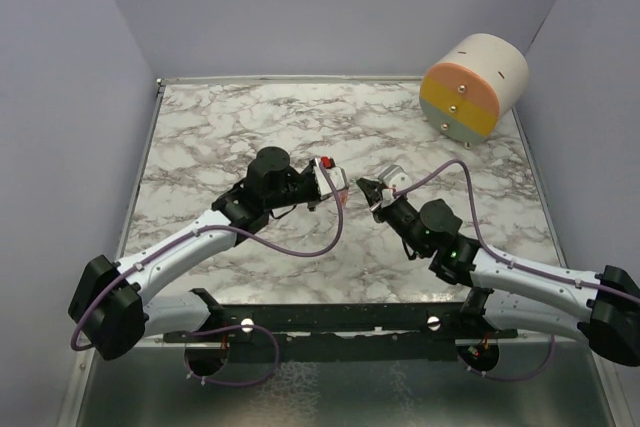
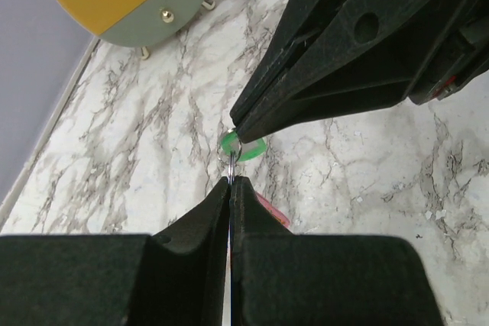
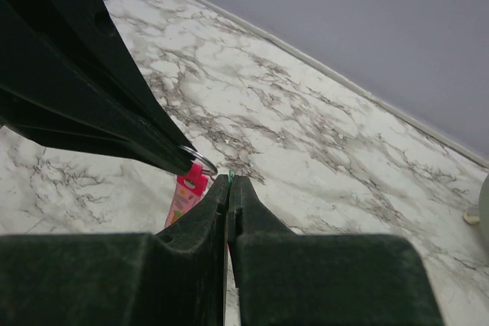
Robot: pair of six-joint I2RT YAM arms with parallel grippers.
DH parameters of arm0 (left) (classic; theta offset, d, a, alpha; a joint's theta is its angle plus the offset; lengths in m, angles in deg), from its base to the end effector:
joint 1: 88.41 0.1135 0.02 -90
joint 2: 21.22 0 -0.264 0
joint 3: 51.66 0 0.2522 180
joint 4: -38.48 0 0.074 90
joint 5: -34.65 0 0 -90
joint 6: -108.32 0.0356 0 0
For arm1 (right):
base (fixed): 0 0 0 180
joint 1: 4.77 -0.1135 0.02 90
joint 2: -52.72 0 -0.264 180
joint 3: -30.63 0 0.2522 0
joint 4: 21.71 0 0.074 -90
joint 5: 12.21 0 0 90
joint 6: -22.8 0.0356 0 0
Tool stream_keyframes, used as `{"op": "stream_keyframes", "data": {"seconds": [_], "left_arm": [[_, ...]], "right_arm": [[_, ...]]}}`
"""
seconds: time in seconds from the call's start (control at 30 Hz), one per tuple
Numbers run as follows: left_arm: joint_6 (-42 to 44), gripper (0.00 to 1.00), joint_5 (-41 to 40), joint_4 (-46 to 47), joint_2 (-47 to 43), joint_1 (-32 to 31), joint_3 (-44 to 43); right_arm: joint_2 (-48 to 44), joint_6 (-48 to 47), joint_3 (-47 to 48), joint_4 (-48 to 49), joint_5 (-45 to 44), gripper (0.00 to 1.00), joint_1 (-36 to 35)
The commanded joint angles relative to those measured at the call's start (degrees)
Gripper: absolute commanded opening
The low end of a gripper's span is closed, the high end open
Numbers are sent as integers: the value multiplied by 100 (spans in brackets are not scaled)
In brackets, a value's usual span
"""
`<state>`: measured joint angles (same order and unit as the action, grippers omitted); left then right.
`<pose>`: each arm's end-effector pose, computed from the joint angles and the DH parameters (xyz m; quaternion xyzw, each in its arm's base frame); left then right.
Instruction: Put the keys on the keyring
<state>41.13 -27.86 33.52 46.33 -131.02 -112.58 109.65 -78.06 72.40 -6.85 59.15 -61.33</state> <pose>0.1899 -0.1970 0.3072 0.5331 0.5522 -0.2869 0.5732 0.1346 0.1832 0.2682 -0.2933 0.6454 0.1644 0.6859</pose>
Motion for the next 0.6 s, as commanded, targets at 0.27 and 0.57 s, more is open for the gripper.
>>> {"op": "stream_keyframes", "data": {"seconds": [0.27,0.57], "left_arm": [[-11,0,-101,1,166,7,-187],[-8,0,88,-141,409,7,-362]], "right_arm": [[-185,-136,38,-271,76,1,13],[-241,-356,-12,-216,329,1,13]]}}
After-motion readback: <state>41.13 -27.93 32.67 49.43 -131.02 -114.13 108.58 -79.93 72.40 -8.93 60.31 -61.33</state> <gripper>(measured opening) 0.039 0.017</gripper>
